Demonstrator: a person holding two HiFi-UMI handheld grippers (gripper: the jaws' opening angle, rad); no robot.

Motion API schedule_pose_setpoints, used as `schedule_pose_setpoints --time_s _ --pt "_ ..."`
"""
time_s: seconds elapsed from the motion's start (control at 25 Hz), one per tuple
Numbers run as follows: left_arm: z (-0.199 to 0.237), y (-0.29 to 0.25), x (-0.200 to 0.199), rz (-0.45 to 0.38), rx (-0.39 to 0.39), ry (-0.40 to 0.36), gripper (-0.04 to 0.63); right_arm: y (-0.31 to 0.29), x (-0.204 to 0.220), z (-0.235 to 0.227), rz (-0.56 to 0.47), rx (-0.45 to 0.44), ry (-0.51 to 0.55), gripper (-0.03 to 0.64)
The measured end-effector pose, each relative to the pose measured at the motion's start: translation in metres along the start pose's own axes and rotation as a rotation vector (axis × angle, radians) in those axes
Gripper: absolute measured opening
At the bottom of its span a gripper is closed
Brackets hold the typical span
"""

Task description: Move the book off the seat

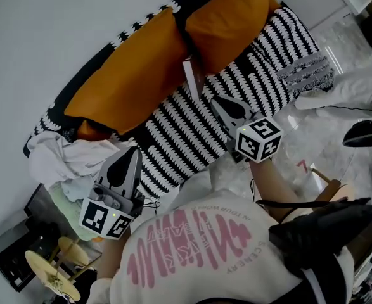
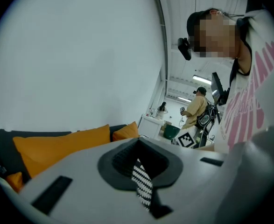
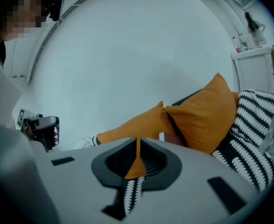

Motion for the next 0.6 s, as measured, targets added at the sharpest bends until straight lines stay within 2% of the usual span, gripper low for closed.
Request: schedule_pose_setpoints --time_s 0.32,0.6 --pt "0.023 -0.005 0.003 0.021 -0.057 0.047 0.008 -0.041 0.014 -0.028 0.065 0.025 -0.076 0.075" --pt "0.041 -0.026 0.002 0.032 -0.059 0.092 0.008 -0.077 0.025 -0.049 0.174 0.075 -0.056 0.139"
Point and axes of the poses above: the fingertips, and each gripper's own axes: y backward along the fingers, z to its left, x out of its underside, the point moved 3 cm from there along y, backward along the fingers, and after that the axes turned 3 degrees about -x, right-handed, at the moved point
